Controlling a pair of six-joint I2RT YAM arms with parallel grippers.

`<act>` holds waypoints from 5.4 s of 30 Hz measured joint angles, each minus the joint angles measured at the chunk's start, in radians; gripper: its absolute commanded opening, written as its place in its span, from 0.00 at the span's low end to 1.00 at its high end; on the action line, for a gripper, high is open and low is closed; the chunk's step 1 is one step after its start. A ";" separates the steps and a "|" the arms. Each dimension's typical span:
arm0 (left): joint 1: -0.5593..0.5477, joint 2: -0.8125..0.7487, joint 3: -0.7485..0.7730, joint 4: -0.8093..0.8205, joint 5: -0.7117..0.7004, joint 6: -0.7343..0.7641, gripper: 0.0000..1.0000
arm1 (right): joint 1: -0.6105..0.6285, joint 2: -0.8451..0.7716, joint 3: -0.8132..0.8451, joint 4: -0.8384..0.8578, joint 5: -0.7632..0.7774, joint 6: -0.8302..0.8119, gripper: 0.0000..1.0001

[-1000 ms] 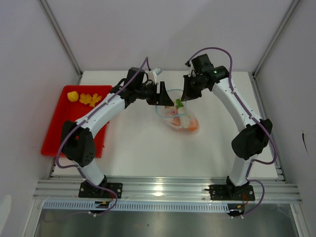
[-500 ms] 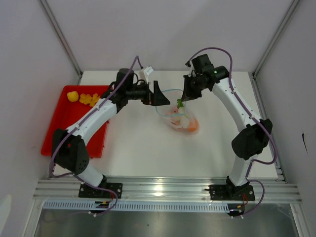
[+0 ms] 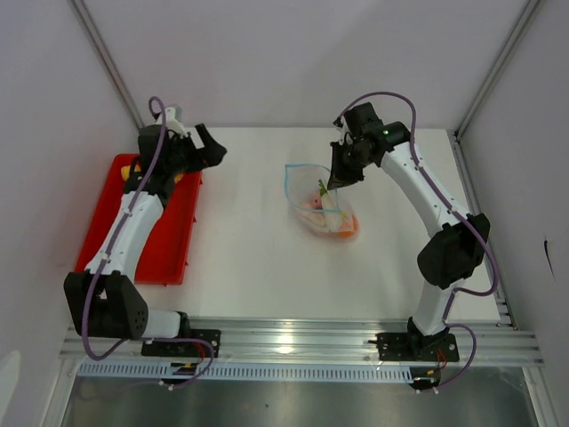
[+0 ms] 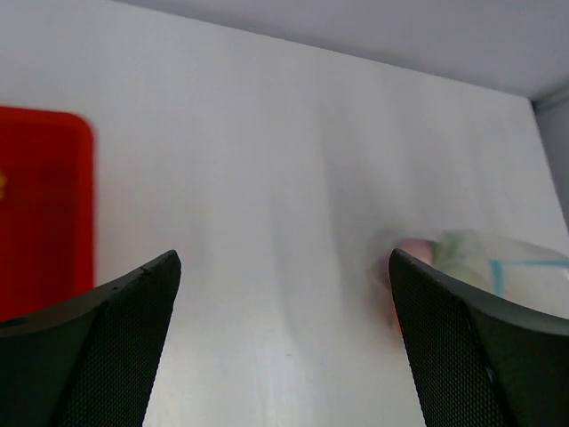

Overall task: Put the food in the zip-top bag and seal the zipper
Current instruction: Pick up the fake vegetable from the bin.

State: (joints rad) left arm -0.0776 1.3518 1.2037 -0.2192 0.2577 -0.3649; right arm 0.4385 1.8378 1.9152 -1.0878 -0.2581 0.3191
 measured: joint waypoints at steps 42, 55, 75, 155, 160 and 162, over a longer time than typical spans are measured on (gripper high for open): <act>0.452 0.504 -0.164 0.304 -0.152 -0.682 0.84 | 0.047 -0.021 -0.027 -0.004 0.007 -0.007 0.00; 0.452 0.616 -0.006 0.281 -0.153 -0.710 0.68 | 0.060 -0.038 -0.029 -0.002 0.011 -0.010 0.00; 0.427 0.655 0.050 0.208 -0.093 -0.622 0.66 | 0.062 -0.030 -0.006 -0.001 0.019 -0.011 0.00; 0.379 0.522 0.045 0.106 -0.115 -0.601 0.01 | 0.064 -0.017 0.017 -0.002 0.042 -0.025 0.00; 0.373 0.325 -0.042 0.080 -0.085 -0.562 0.01 | 0.064 -0.013 0.031 -0.004 0.042 -0.025 0.00; 0.361 0.226 -0.098 0.070 -0.079 -0.539 0.00 | 0.064 -0.005 0.046 -0.005 0.042 -0.025 0.00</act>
State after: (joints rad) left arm 0.2836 1.5776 1.1061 -0.1490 0.1791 -0.9035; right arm 0.5026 1.8332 1.9614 -1.0924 -0.2165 0.2943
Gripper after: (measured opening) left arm 0.279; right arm 0.003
